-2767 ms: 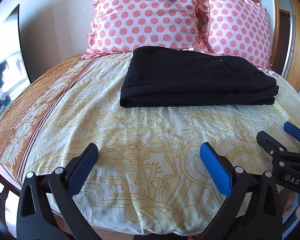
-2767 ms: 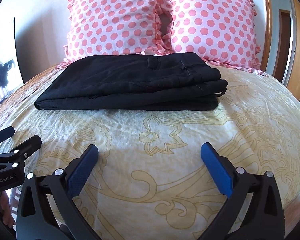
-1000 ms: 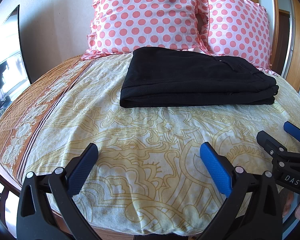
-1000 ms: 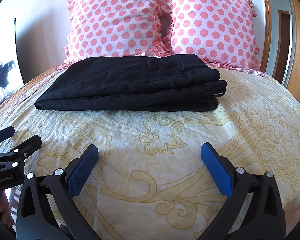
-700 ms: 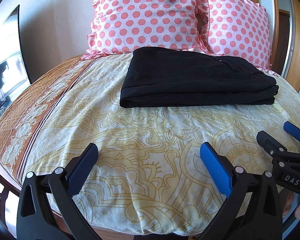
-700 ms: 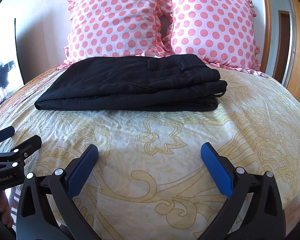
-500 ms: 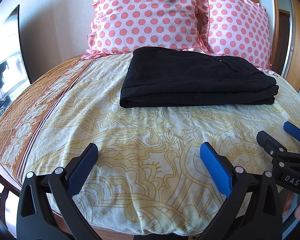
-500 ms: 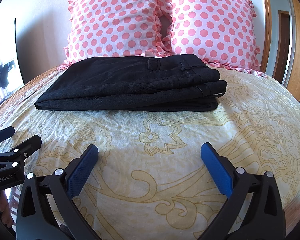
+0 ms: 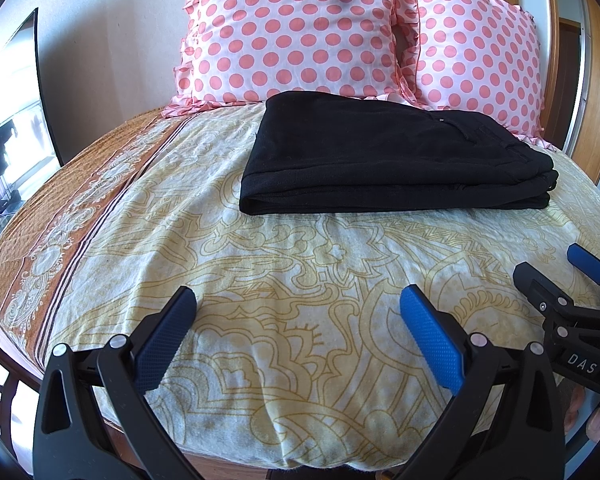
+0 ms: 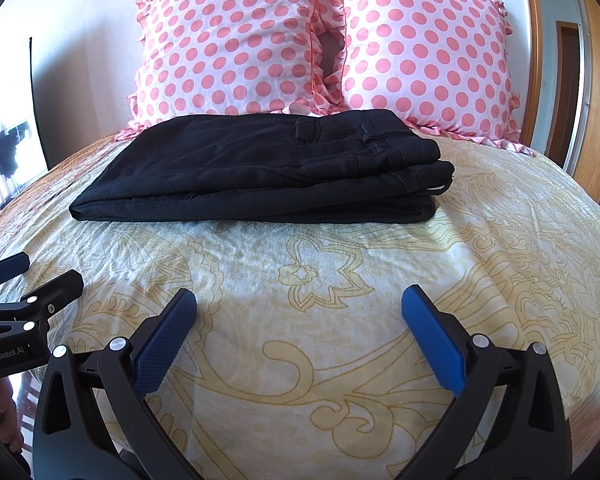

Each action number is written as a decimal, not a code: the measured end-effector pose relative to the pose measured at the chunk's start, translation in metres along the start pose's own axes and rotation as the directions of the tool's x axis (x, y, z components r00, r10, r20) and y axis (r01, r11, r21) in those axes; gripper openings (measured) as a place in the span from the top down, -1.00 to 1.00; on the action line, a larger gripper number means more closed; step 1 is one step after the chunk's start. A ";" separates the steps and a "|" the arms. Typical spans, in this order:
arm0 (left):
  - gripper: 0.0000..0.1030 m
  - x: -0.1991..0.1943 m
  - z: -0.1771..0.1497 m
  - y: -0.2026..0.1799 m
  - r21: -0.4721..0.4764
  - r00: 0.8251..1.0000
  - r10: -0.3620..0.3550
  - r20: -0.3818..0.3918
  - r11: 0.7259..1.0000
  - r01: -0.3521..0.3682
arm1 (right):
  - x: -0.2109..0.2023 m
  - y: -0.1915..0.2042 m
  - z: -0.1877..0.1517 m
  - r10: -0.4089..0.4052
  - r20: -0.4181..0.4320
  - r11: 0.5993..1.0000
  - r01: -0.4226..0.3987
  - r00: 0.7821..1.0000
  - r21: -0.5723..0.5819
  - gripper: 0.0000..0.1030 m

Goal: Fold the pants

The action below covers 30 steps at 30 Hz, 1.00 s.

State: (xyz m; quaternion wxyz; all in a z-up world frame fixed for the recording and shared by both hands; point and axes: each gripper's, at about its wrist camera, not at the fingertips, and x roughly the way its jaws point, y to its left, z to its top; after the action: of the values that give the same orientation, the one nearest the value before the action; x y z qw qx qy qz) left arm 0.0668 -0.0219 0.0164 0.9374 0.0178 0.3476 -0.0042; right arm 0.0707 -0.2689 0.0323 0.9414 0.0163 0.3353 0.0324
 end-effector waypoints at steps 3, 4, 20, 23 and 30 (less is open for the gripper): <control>-0.97 0.000 0.000 0.000 0.001 1.000 0.000 0.004 1.000 0.000 | 0.000 0.000 0.000 0.000 0.000 1.000 0.000 1.000 0.000 -0.97; -0.97 0.000 0.001 0.001 0.001 1.000 -0.001 0.004 1.000 0.001 | 0.000 0.000 0.000 0.000 0.000 1.000 0.000 1.000 0.000 -0.97; -0.97 0.001 0.001 0.000 0.005 1.000 -0.006 -0.008 1.000 0.006 | 0.000 0.000 0.000 0.000 0.002 1.000 0.000 1.000 0.000 -0.97; -0.97 0.001 0.001 0.000 0.005 1.000 -0.004 -0.007 1.000 0.004 | 0.000 0.000 0.000 0.000 0.003 1.000 0.000 1.000 0.000 -0.97; -0.97 0.001 0.001 -0.001 0.008 1.000 -0.004 -0.005 1.000 0.004 | 0.000 0.000 -0.001 -0.001 0.003 1.000 0.001 1.000 0.001 -0.97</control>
State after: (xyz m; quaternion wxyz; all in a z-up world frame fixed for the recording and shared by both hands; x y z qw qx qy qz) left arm 0.0681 -0.0225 0.0164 0.9365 0.0206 0.3500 -0.0076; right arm 0.0706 -0.2688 0.0317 0.9419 0.0166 0.3338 0.0319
